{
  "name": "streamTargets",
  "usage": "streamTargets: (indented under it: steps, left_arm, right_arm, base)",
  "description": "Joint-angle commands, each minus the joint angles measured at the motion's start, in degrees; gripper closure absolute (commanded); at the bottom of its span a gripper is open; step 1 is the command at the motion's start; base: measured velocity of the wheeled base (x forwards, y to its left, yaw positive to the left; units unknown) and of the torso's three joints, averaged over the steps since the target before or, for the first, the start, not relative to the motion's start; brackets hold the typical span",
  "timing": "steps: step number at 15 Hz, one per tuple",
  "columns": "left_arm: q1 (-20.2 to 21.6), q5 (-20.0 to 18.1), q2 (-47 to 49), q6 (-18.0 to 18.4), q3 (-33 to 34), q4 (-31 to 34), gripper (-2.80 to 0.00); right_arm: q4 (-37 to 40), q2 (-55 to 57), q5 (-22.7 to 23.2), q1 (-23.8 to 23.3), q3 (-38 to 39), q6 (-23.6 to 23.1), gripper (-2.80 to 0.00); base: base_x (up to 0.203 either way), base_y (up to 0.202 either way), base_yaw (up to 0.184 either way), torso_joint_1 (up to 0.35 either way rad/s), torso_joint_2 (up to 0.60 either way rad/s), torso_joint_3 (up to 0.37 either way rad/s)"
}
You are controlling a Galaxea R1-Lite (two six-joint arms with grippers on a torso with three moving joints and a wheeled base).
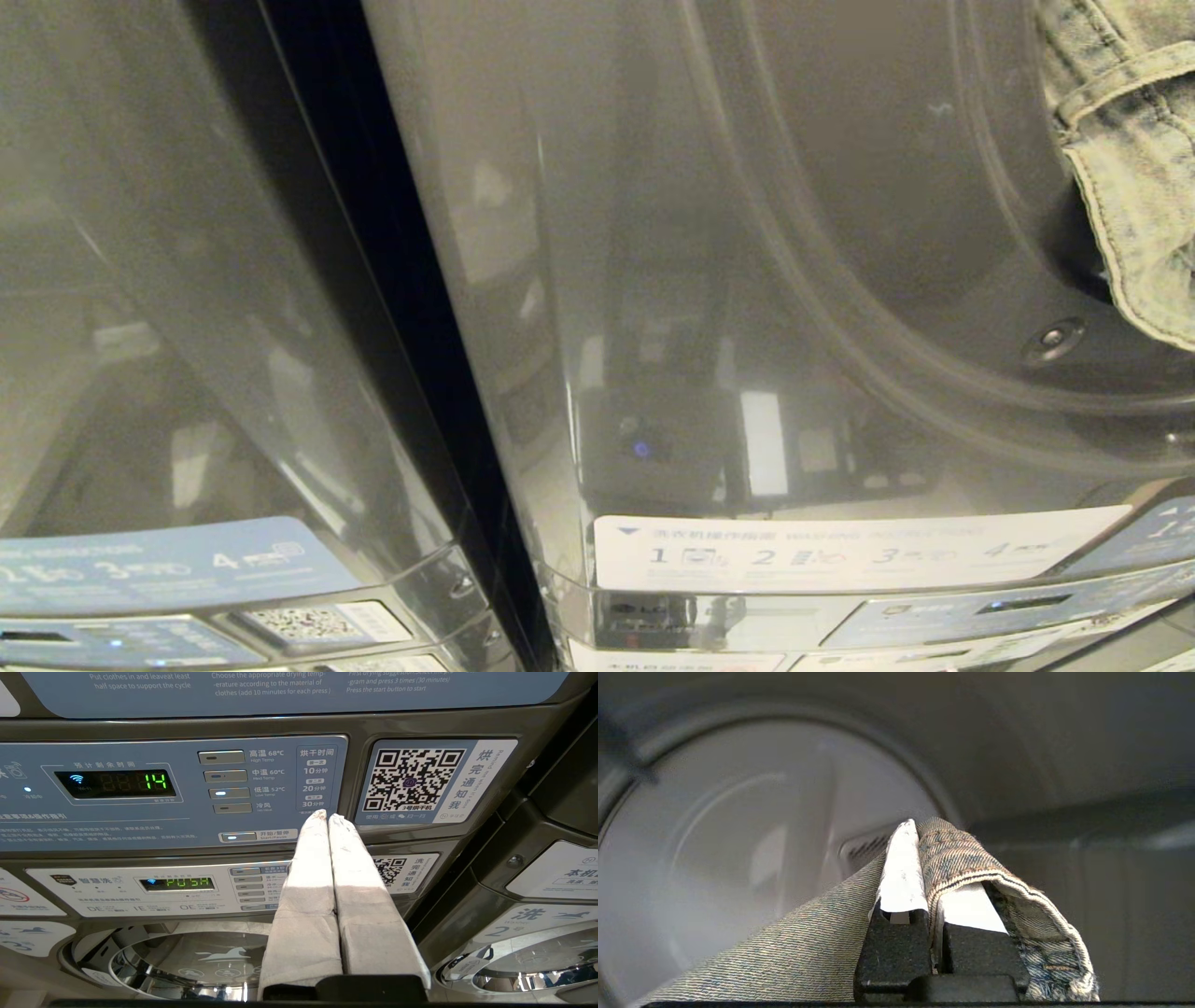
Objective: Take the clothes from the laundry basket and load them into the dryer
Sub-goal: Put the clothes in the dryer
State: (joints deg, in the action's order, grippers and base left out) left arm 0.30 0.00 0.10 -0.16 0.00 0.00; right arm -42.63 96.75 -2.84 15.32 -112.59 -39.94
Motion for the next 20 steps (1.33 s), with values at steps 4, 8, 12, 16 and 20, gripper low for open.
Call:
streamTargets:
  steps: [4,8,12,16,20]
  left_arm:
    - [0.0,0.0,0.0,0.0,0.0,0.0,0.00]
    - [0.0,0.0,0.0,0.0,0.0,0.0,0.00]
    - [0.0,0.0,0.0,-0.1,0.0,0.0,0.00]
    - [0.0,0.0,0.0,-0.1,0.0,0.0,0.00]
    - [0.0,0.0,0.0,-0.1,0.0,0.0,0.00]
  right_arm:
    - [1.5,-0.6,-0.5,-0.2,0.0,0.3,-2.80]
    - [2.9,-0.8,-0.6,-0.2,0.1,2.0,-2.80]
    - [18.2,-3.8,-3.0,-0.3,2.1,6.7,-2.80]
    - [50.6,-7.5,-4.8,-1.5,0.4,24.2,-2.80]
    - [61.8,-11.3,-5.8,-2.2,0.3,32.3,-2.80]
  base:
    - [0.000,0.000,0.000,0.000,0.00,0.000]
    - [0.000,0.000,0.000,0.000,0.00,0.000]
    - [0.000,0.000,0.000,0.000,0.00,0.000]
    - [0.000,0.000,0.000,0.000,0.00,0.000]
    - [0.000,0.000,0.000,0.000,0.00,0.000]
